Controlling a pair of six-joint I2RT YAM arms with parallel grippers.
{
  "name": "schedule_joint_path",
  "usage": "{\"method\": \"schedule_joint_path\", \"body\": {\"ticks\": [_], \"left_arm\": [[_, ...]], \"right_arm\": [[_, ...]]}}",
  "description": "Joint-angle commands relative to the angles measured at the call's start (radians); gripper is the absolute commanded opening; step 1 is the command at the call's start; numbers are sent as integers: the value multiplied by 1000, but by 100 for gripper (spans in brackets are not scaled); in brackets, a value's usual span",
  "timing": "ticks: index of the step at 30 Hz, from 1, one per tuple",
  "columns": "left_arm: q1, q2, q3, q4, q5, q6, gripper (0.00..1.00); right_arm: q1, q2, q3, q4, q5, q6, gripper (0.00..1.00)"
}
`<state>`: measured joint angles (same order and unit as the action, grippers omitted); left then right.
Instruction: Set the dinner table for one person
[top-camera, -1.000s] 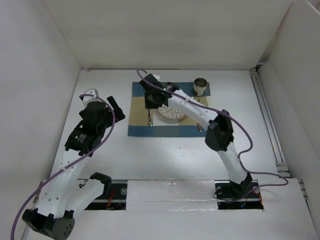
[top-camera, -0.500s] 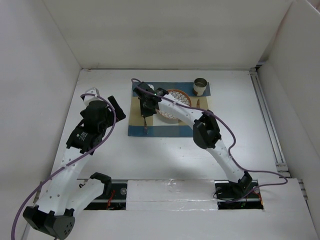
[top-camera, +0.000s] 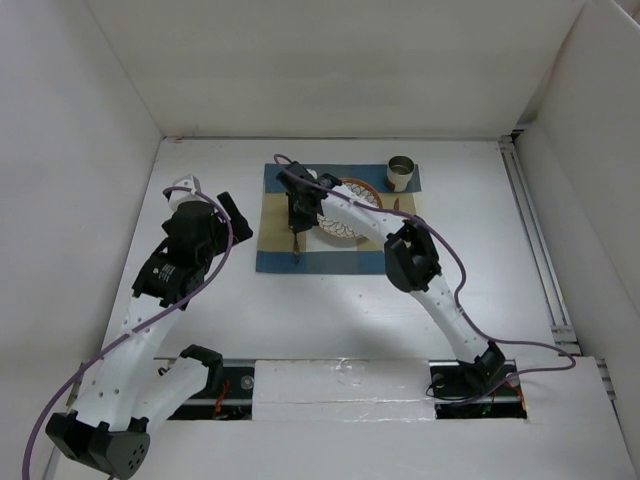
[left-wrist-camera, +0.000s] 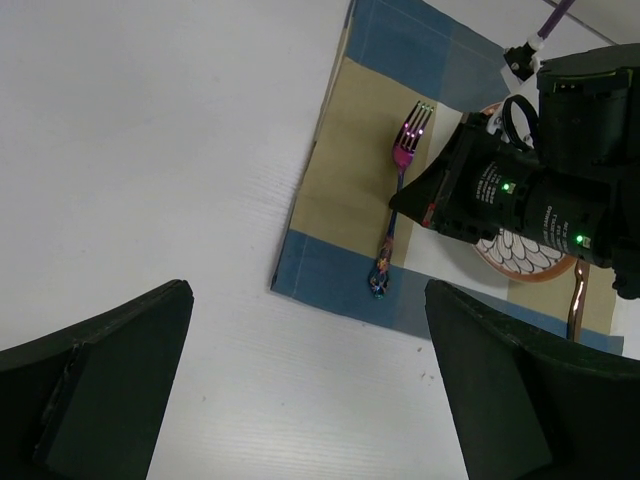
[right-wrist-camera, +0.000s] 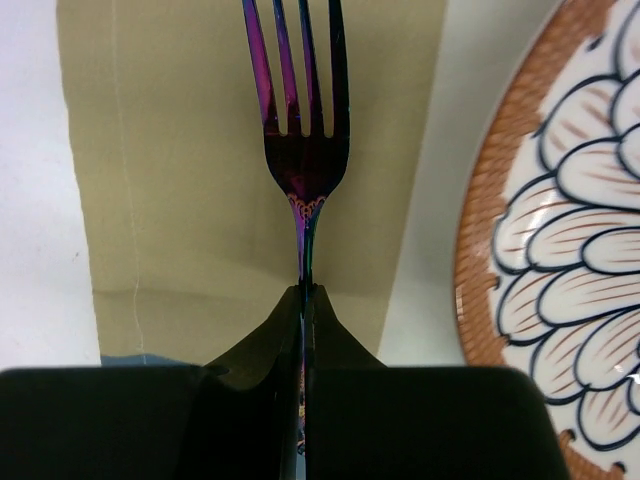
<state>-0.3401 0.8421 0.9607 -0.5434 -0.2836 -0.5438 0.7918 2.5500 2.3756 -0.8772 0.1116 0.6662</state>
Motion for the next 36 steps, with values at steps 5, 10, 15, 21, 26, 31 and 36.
{"method": "schedule_joint_path", "body": {"ticks": [5, 10, 15, 21, 26, 31, 36], "left_arm": [[0, -15, 3, 26, 8, 16, 100], [0, -15, 3, 26, 17, 16, 100], [0, -15, 3, 26, 17, 16, 100], [0, -24, -7, 26, 17, 16, 100], [0, -24, -7, 26, 26, 16, 100], [0, -24, -7, 26, 26, 16, 100], [0, -24, -7, 26, 26, 16, 100]], "right_arm": [[-6, -10, 33, 55, -4, 12, 0], [-6, 0, 43, 66, -15, 21, 0], [-16, 21, 70, 57, -15, 21, 0], [-16, 21, 70, 57, -15, 21, 2], [-16, 21, 70, 57, -15, 21, 5], [-16, 21, 70, 57, -15, 21, 9], [-16, 21, 60, 66, -24, 21, 12]]}}
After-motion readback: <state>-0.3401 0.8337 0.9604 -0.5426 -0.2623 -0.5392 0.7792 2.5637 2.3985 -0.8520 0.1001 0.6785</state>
